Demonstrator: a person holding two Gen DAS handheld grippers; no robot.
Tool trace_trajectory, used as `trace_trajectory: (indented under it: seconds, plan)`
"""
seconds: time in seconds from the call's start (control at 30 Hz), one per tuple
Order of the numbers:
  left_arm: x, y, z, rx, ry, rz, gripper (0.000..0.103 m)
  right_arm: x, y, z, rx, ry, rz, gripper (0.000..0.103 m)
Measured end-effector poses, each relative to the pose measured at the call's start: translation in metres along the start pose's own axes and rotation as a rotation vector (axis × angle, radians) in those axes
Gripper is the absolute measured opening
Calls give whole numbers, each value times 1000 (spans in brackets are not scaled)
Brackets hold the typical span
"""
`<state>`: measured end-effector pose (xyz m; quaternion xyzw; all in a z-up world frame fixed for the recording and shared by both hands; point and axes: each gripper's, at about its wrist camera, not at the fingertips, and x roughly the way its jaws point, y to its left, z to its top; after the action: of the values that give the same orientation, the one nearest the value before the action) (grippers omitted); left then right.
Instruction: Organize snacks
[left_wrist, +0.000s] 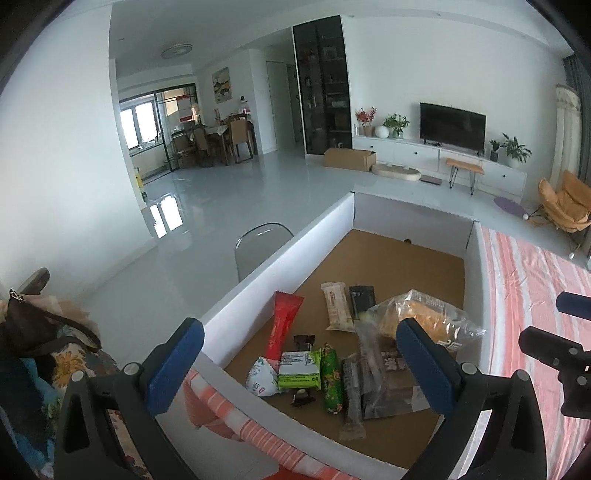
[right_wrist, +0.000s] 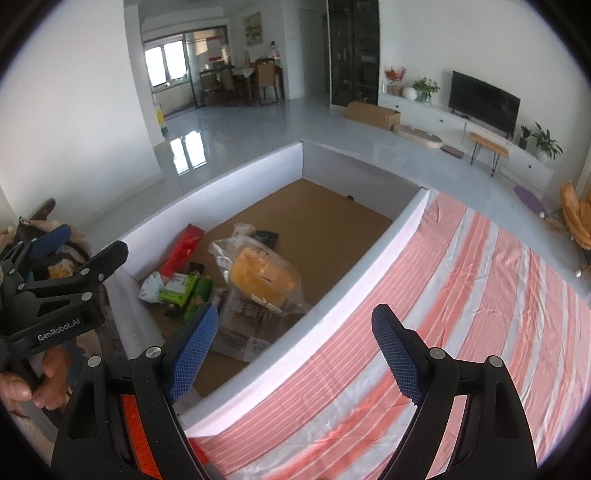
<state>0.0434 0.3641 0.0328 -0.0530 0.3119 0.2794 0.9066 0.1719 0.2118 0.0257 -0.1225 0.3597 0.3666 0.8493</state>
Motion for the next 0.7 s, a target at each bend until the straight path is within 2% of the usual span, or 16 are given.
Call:
trace_trajectory:
  seconds: [0.1, 0.17, 0.4, 0.5, 0.7]
  plan:
    - [1, 1, 1, 6, 0, 7, 103, -11, 5, -1, -12, -100, -15, 88]
    - [1, 0, 0, 25, -8, 42, 103, -13, 12, 0, -47, -114, -33, 88]
    - [5, 5, -1, 3, 44, 40, 103, -1, 17, 1, -12, -6, 24, 88]
    - [7, 11, -2, -8, 79, 40, 103, 2, 20, 0, 0, 34, 17, 88]
    - [0, 15, 1, -23, 118, -20, 103, -1, 24, -3, 26, 76, 0, 88]
